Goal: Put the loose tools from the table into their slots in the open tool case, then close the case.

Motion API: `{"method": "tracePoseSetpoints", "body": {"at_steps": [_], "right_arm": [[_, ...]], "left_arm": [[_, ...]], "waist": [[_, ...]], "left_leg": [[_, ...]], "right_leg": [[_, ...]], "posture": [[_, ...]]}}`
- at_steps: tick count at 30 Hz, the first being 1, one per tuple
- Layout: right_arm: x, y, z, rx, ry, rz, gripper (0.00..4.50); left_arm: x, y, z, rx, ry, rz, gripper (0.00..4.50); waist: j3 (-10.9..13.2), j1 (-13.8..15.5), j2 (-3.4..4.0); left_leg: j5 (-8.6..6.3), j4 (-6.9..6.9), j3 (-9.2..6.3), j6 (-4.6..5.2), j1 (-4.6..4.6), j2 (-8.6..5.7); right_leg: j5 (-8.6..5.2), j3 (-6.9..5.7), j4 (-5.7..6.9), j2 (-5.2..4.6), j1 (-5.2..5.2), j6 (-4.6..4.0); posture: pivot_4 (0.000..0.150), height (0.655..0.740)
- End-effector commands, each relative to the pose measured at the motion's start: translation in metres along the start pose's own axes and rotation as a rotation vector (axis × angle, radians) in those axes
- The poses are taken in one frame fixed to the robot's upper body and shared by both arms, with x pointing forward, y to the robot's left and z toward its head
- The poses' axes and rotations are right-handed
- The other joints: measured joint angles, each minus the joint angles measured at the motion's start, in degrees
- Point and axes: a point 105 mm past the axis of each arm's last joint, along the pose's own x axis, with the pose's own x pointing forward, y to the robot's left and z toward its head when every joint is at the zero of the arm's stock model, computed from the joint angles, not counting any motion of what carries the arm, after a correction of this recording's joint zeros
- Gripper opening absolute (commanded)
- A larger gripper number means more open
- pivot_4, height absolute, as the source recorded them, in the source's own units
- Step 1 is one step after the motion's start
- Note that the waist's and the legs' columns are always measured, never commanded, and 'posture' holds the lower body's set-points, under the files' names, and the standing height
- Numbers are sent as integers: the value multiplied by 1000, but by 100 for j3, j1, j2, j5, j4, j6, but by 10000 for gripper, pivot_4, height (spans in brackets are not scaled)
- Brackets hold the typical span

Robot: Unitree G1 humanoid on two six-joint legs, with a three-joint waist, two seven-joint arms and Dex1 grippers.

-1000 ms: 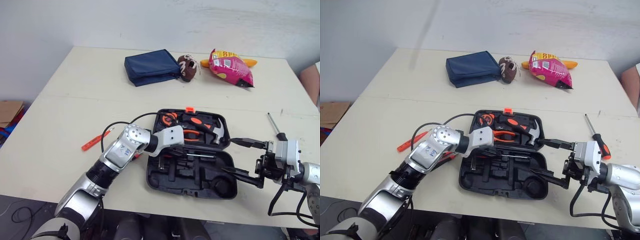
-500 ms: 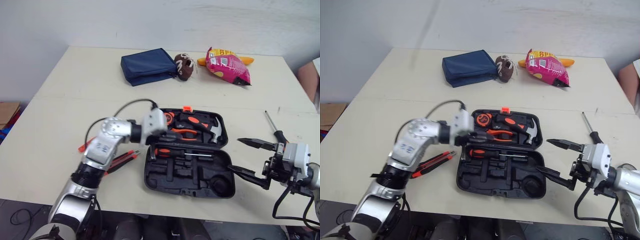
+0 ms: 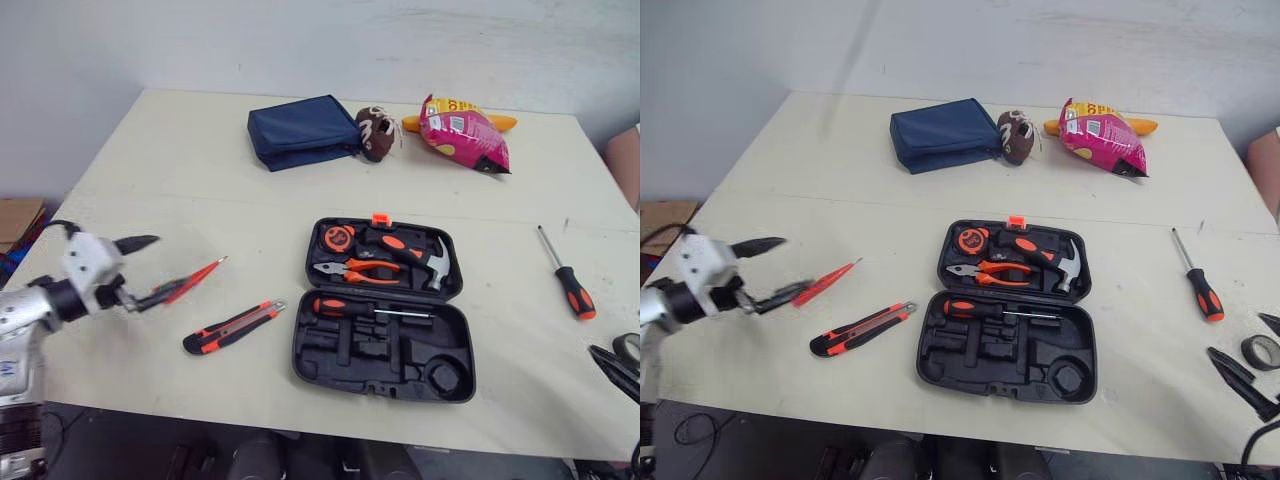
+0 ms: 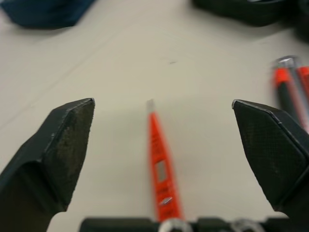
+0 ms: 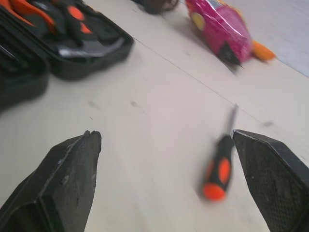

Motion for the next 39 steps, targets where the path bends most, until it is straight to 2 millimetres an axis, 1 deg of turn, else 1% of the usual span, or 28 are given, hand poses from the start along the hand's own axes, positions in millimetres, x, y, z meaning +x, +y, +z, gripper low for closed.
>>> {"method": "tracePoseSetpoints", "body": {"at_steps": [1,2,3,5,6,8,9,12,15,16,17,18,19,21,22,24,25,27,28,30,32,33,35,37,39], "right_arm": [[-48,-16,-25,17,93,-223,45000],[-56,-17,-29,20,108,-254,45000],[-62,-18,-32,24,118,-282,45000],[-68,-19,-36,26,127,-311,45000],[-74,-20,-38,24,135,-346,45000],[-82,-23,-42,20,138,-414,45000],[-81,-25,-42,25,126,-441,45000],[-65,-22,-40,32,82,-434,45000],[-47,-22,-35,39,54,-393,45000],[-35,-26,-26,38,17,-383,45000],[-26,-30,-20,38,-8,-379,45000],[-6,-32,-9,50,-23,-329,45000],[10,-32,1,60,-28,-279,45000],[28,-29,13,86,-22,-210,45000],[32,-29,16,101,-21,-195,45000],[53,-28,23,161,66,-132,45000],[60,-27,25,179,106,-113,45000],[77,-19,27,216,188,-40,45000],[85,-11,22,239,276,13,45000],[93,-2,17,242,387,69,45000],[105,1,22,259,368,89,45000],[111,0,24,251,362,87,45000],[122,-8,18,241,394,54,45000],[129,-13,9,240,442,45,45000],[133,-16,4,237,464,52,45000]], "left_arm": [[-62,30,-40,-96,122,213,44528],[-74,36,-46,-97,131,260,44528],[-82,41,-50,-118,133,304,44528],[-89,46,-54,-139,133,347,44528],[-99,48,-61,-138,167,386,44528],[-111,47,-71,-143,204,421,44528],[-110,45,-72,-140,206,414,44528],[-95,40,-63,-135,150,358,44528],[-78,38,-51,-116,102,321,44528],[-66,37,-41,-100,67,286,44528],[-57,36,-33,-89,43,261,44528],[-37,30,-14,-71,-19,198,44528],[-22,24,2,-63,-73,145,44528],[-6,16,21,-61,-128,81,44528],[-3,13,25,-64,-135,69,44528],[16,-3,49,-79,-197,-42,44528],[22,-10,58,-84,-219,-83,44528],[37,-30,78,-102,-266,-201,44528],[44,-43,87,-116,-284,-274,44528],[50,-59,95,-128,-294,-362,44528],[53,-70,104,-129,-304,-407,44528],[55,-76,109,-134,-316,-431,44528],[57,-89,119,-145,-346,-475,44528],[58,-99,124,-151,-358,-510,44528],[57,-108,127,-156,-360,-544,44528]], "waist": [[-3,-41,5],[-4,-58,7],[-4,-74,7],[-4,-114,7],[-5,-131,4],[-8,-151,-1],[-8,-160,0],[-12,-166,-7],[-14,-161,0],[-14,-158,1],[-14,-157,2],[-14,-158,10],[-13,-157,16],[-13,-162,21],[-13,-162,20],[-16,-157,22],[-15,-153,23],[-15,-145,23],[-15,-147,23],[-15,-151,23],[-14,-159,22],[-13,-159,24],[-11,-160,26],[-11,-156,24],[-11,-148,24]], "left_leg": [[-5,-9,4,-8,5,2],[-11,-15,6,-18,10,6],[-14,-20,5,-24,13,10],[-15,-16,3,-26,11,14],[-15,-14,3,-25,11,12],[-23,-13,3,-40,12,12],[-23,-12,3,-40,13,11],[-17,-12,4,-45,15,12],[-13,-12,4,-43,13,11],[-13,-13,4,-43,14,11],[-12,-14,4,-46,14,11],[-12,-13,4,-46,13,10],[-11,-9,4,-46,12,9],[-8,-4,7,-42,8,6],[-5,-5,7,-42,7,5],[5,-15,5,-46,8,9],[15,-16,5,-43,8,13],[21,-18,1,-60,-2,13],[21,-15,1,-60,-8,14],[20,-9,5,-59,-12,11],[19,-8,5,-57,-11,11],[19,-6,5,-58,-12,11],[19,-3,5,-58,-14,9],[19,6,6,-57,-16,8],[20,8,6,-55,-16,6]], "right_leg": [[-6,-1,0,1,-4,-11],[-15,-6,2,3,-5,-24],[-24,-11,4,4,-7,-33],[-25,-17,10,4,-8,-35],[-23,-17,13,0,-6,-34],[-16,-17,12,-4,-3,-33],[-16,-17,12,-5,-3,-33],[-13,-19,12,-6,-2,-39],[-9,-19,13,-9,-2,-41],[-9,-19,13,-9,-2,-41],[-8,-22,15,-8,-2,-42],[-5,-21,16,-8,-2,-40],[3,-21,17,-9,-2,-36],[12,-17,18,-12,-3,-29],[14,-16,20,-11,-4,-26],[12,-14,18,5,-7,-25],[4,-12,18,11,-7,-27],[-6,-8,21,17,-20,-20],[-8,-7,21,19,-24,-17],[-9,1,20,18,-25,-12],[-14,5,18,21,-24,-3],[-16,7,18,22,-24,1],[-19,10,20,23,-25,6],[-18,12,20,23,-25,7],[-17,13,20,22,-23,9]], "posture": [[1500,7400],[1500,7400],[1500,7400],[1500,7400],[1500,7400],[1500,7400],[1500,7400],[1500,7400],[1500,7400],[1500,7400],[1500,7400],[1500,7400],[1500,7400],[1500,7400],[1500,7400],[1500,7400],[1500,7400],[1500,7400],[1500,7400],[1500,7400],[1500,7400],[1500,7400],[1500,7400],[1500,7400],[1500,7400]]}}
